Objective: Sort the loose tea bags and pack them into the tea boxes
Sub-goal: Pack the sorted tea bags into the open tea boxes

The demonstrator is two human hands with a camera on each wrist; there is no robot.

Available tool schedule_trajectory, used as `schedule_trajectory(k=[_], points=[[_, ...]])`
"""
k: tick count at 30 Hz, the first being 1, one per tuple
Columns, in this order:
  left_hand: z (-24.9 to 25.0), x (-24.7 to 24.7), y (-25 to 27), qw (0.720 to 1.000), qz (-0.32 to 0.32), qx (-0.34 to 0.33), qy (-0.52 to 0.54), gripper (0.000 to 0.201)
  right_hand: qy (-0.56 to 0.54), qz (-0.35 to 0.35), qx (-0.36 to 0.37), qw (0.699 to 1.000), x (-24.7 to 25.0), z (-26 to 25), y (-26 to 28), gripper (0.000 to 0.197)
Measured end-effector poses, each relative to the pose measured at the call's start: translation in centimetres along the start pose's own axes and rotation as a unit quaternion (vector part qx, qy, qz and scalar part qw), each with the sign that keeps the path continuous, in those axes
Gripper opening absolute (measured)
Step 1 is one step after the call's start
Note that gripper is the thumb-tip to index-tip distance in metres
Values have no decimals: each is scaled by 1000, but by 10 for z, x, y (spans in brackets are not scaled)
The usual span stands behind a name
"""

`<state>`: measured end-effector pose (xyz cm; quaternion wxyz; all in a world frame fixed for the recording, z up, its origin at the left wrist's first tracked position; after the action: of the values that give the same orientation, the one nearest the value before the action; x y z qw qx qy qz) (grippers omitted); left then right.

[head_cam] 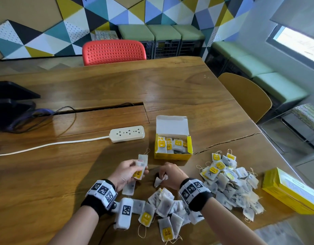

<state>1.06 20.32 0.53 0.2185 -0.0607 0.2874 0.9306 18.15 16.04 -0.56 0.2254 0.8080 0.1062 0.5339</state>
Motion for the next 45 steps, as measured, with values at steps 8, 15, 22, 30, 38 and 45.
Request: schedule_trajectory(k=[8, 15, 22, 30, 38, 45], points=[[-4, 1, 7, 996, -15, -8, -89, 21, -259, 108, -19, 960, 29, 3, 14, 39], [2, -12, 3, 996, -17, -24, -80, 19, -361, 142, -16, 921, 40, 3, 22, 27], [6, -27, 5, 999, -52, 9, 5, 39, -239, 141, 61, 959, 42, -30, 36, 20], [4, -16, 2, 997, -60, -10, -49, 14, -322, 156, -4, 934, 42, -16, 26, 24], [11, -16, 4, 991, -113, 22, -61, 33, -373, 90, -29, 923, 45, -5, 14, 17], [19, -15, 5, 985, -108, -18, -129, 34, -418, 13, 42, 907, 56, -23, 20, 17]])
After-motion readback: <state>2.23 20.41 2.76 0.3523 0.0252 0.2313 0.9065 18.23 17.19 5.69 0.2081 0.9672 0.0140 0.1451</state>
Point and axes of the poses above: each hand's wrist, its own y-axis away from the middle knuckle, its own x-axis out of the back of the hand, z = x × y, the point moved 5 cm from there along -y, towards the middle knuckle, and after that the axes turned 8 degrees about -x, right-handed, at the moved point
